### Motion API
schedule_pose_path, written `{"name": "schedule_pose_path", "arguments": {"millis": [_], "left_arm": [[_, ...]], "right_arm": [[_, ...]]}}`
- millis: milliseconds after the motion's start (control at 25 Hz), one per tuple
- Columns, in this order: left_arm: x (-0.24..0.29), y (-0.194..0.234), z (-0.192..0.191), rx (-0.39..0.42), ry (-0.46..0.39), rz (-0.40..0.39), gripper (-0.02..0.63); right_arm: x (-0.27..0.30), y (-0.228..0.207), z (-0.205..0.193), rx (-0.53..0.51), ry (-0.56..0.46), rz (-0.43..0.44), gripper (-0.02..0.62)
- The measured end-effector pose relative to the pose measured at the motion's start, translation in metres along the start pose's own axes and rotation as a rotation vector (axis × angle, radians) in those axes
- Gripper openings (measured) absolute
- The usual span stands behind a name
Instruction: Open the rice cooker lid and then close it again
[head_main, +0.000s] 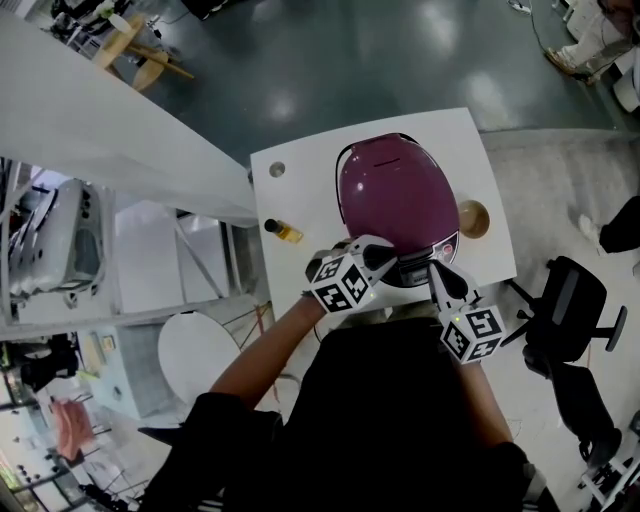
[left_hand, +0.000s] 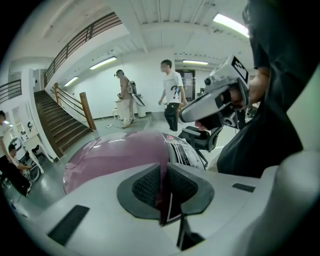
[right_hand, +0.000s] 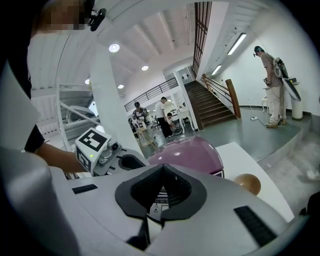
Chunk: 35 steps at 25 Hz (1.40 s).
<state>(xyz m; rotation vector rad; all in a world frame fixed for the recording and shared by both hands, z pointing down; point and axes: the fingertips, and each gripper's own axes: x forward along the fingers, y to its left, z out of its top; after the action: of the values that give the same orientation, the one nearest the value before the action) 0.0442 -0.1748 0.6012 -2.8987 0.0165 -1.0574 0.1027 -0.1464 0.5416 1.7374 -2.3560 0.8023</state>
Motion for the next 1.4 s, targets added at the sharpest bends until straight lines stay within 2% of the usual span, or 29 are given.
{"name": "schedule_pose_path", "arguments": {"millis": [400,640,880,1400], "left_arm": [[0.002,0.000,0.001,0.002,0.014,-0.038,0.015],[0.003,0.001,0.000,-0.030,0.037,-0.070,0.006],[0.006,0.000,0.000,-0.005,0.042,-0.071,0.005],[0.006,0.000,0.001,-0.047,0.055,-0.105,0.005]], "right_arm": [[0.008,-0.001,-0.001,-0.008,0.020,0.005,0.000],[0.015,-0.001,0.003,-0.020,0.023,0.006,0.000],[0.018,-0.015,0.005,-0.032,0.037,-0.023,0.000],[0.040,-0.047,0.009,-0.055,0.099,-0.047,0.000]]}}
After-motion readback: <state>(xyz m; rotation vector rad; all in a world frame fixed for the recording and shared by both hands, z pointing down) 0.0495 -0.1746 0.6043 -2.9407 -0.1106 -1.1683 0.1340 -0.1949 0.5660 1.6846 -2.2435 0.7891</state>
